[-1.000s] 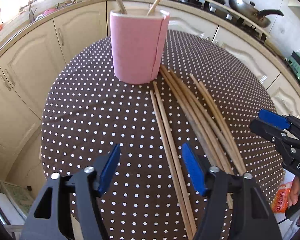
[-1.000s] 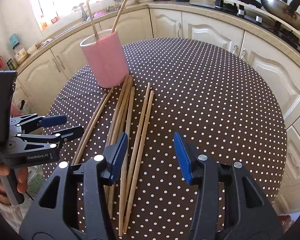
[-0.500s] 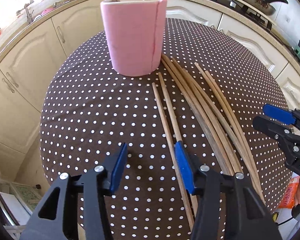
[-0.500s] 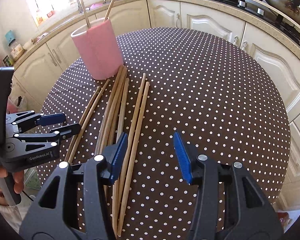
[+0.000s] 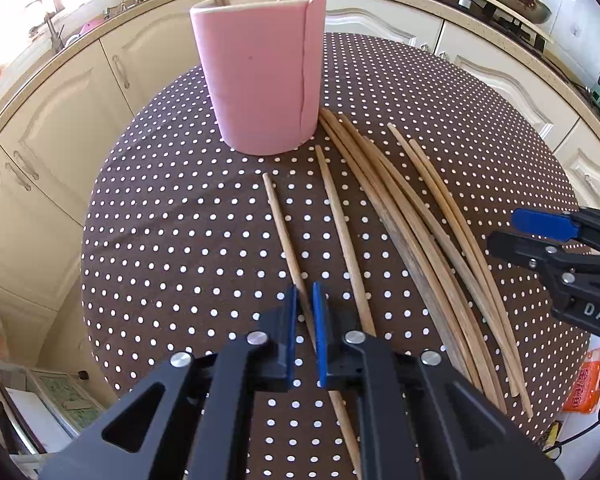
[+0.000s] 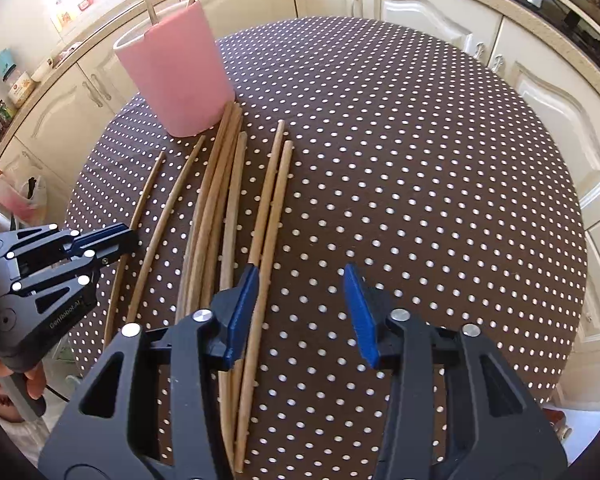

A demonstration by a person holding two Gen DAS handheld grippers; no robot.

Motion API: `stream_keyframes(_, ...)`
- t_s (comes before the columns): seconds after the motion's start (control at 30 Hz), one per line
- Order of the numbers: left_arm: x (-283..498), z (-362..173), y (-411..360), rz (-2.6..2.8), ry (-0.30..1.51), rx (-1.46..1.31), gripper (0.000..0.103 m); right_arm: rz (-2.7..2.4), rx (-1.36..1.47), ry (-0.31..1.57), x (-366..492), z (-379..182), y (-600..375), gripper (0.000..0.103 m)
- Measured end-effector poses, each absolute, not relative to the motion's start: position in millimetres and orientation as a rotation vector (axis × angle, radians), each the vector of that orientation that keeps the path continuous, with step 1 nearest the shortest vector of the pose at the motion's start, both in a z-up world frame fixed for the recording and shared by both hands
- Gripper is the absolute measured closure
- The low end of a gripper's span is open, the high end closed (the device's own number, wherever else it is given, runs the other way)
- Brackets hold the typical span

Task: Organize utensils
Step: 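Close the left gripper on a chopstick while the right gripper grasps another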

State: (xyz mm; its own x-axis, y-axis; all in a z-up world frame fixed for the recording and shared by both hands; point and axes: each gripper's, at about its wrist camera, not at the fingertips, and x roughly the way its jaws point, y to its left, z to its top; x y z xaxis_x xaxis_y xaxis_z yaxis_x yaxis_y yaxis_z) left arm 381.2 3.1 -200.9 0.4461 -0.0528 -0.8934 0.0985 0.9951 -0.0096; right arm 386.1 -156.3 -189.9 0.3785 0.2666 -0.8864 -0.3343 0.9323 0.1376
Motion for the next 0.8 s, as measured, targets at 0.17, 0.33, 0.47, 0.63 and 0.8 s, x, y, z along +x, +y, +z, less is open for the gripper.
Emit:
stream_keyframes(0.17, 377, -202, 12, -0.103, 1.102, 0.041, 0.095, 0.363, -0.119, 1.155, 399, -193, -141, 0.068)
stream_keyframes(0.33, 378, -203, 17, -0.109, 1.103, 0.045, 0.095, 0.345, -0.173, 1.189, 405, -197, -123, 0.07)
stream_keyframes(0.47, 377, -202, 13, -0.109, 1.102, 0.049, 0.096, 0.326, -0.255, 1.212, 405, -199, -104, 0.079)
stream_keyframes(0.63, 377, -202, 13, -0.107, 1.091, 0.032, 0.097, 0.323, -0.269, 1.212, 409, -198, -94, 0.093)
stream_keyframes(0.8, 374, -202, 21, -0.119, 1.073, -0.02, 0.098, 0.329, -0.208, 1.19, 404, -199, -95, 0.097)
